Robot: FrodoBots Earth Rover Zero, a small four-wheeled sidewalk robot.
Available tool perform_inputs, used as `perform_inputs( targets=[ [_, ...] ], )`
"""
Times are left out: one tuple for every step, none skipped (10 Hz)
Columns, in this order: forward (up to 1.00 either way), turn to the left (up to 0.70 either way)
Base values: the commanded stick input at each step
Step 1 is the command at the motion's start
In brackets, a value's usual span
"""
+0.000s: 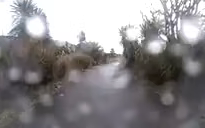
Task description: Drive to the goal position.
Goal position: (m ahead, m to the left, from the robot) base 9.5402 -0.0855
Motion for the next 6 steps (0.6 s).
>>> perform_inputs(
  targets=[
    [1.00, 0.00],
    [1.00, 0.00],
    [1.00, 0.00],
    [1.00, 0.00],
    [1.00, -0.06],
    [1.00, -0.12]
  ],
)
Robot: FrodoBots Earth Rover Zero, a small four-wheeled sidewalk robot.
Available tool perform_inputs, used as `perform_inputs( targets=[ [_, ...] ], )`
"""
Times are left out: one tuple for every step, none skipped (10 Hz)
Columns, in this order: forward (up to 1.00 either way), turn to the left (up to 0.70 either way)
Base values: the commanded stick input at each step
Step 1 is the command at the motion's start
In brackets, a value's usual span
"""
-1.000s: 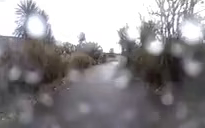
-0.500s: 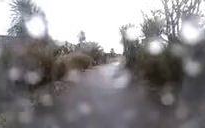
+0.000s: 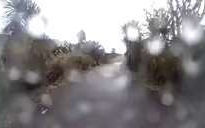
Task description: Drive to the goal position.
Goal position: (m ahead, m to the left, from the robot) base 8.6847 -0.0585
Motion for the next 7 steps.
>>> perform_inputs(
  targets=[
    [1.00, -0.40],
    [1.00, -0.40],
    [1.00, -0.40],
    [1.00, -0.28],
    [1.00, -0.17],
    [1.00, -0.07],
    [1.00, 0.00]
  ],
)
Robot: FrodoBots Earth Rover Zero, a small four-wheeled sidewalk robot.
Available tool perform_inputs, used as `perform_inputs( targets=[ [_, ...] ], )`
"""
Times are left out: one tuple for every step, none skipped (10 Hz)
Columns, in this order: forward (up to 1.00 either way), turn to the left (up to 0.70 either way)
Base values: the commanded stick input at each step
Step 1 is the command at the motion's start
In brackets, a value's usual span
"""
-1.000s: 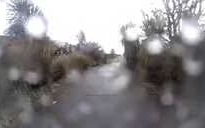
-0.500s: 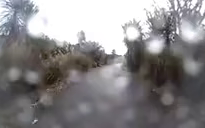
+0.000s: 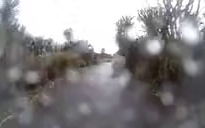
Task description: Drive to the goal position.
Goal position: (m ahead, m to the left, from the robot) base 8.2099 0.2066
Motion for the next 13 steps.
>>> perform_inputs(
  targets=[
    [1.00, 0.00],
    [1.00, 0.00],
    [1.00, 0.00],
    [1.00, 0.00],
    [1.00, 0.00],
    [1.00, 0.00],
    [1.00, 0.00],
    [1.00, 0.00],
    [1.00, 0.00],
    [1.00, 0.00],
    [1.00, 0.00],
    [1.00, 0.00],
    [1.00, 0.00]
  ],
)
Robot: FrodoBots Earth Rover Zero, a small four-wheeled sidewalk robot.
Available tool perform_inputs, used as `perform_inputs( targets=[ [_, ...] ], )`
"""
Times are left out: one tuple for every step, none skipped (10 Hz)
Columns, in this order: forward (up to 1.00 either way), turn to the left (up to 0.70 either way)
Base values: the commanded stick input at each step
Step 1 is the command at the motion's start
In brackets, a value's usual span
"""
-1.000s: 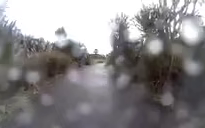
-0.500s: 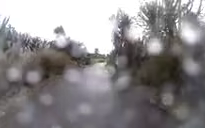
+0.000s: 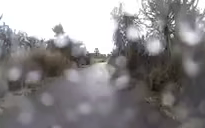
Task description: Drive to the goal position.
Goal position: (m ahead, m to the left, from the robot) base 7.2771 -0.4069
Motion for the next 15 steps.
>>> perform_inputs(
  targets=[
    [1.00, 0.00],
    [1.00, 0.00],
    [1.00, 0.00],
    [1.00, 0.00],
    [1.00, 0.00],
    [1.00, 0.01],
    [1.00, 0.02],
    [1.00, 0.00],
    [1.00, 0.00],
    [1.00, 0.00],
    [1.00, 0.00],
    [1.00, 0.00],
    [1.00, 0.00],
    [1.00, 0.00],
    [1.00, 0.00]
  ],
)
